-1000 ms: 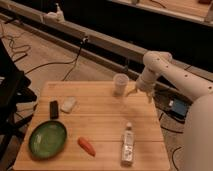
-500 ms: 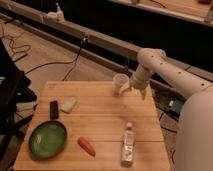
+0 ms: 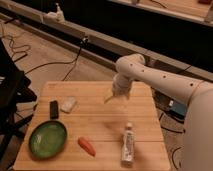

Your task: Place the pepper in the ceramic cup

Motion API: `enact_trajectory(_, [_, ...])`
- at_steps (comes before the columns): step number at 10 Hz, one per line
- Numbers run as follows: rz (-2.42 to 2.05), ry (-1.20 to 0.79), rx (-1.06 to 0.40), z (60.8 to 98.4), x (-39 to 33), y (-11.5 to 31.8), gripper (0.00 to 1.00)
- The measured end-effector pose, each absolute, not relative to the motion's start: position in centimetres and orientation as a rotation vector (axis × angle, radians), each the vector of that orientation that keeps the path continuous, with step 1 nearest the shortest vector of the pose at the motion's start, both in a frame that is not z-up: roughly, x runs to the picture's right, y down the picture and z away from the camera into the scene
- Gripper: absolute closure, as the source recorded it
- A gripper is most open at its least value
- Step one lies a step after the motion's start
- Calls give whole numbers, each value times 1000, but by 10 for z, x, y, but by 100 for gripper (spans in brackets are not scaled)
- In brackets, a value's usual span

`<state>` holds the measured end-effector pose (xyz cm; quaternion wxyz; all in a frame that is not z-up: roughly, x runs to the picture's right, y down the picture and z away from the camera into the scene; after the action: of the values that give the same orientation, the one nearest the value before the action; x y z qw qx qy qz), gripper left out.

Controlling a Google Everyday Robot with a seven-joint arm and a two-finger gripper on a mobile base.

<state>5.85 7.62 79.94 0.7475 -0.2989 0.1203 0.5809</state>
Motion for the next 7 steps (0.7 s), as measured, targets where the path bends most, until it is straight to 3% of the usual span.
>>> enact_trajectory(5, [1014, 248, -647, 750, -16, 191, 20])
enact_trajectory(7, [982, 251, -652, 744, -20, 204, 20])
